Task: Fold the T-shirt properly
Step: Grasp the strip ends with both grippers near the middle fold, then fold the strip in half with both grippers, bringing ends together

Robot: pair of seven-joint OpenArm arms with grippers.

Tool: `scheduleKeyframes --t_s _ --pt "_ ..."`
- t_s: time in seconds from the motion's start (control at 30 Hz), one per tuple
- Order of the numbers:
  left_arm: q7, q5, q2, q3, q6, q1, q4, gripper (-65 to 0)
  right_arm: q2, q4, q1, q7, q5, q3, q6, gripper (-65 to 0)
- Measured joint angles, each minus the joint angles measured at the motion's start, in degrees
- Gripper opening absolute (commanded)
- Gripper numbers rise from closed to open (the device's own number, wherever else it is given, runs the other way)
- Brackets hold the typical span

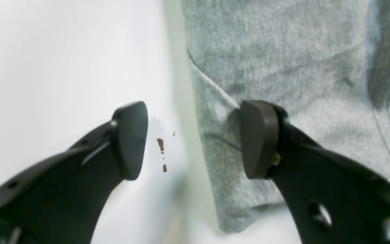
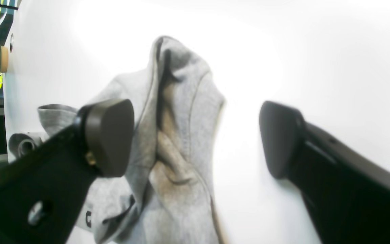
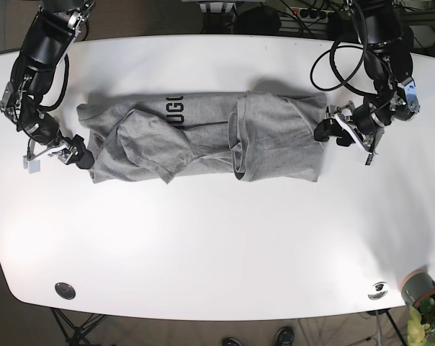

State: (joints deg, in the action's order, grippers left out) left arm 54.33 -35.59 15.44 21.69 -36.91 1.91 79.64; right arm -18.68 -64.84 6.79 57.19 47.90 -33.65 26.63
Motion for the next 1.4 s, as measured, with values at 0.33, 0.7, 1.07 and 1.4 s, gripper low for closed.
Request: scheduleKeyframes --t_s 0.33,0.7,1.07,1.4 --pt "0.0 0.0 0.0 0.0 0.0 0.2 0.1 -43.5 5.7 -9.0 -5.2 -0.9 0.8 6.7 0.13 -11.1" --pt "0.0 0.0 0.0 0.0 -0.1 0.1 0.1 -54.0 8.4 -10.8 -5.6 -0.5 -4.0 7.1 -0.35 -47.4" --pt "0.0 0.0 -0.1 -0.3 0.0 0.1 0.0 -54.0 8.7 -17.0 -6.7 1.4 -5.9 7.5 -0.7 -61.4" --pt "-0.2 0.0 -0.2 -6.4 0.0 0.1 0.0 -53.7 8.5 -34.2 -9.9 3.5 -6.2 9.2 -5.66 -62.9"
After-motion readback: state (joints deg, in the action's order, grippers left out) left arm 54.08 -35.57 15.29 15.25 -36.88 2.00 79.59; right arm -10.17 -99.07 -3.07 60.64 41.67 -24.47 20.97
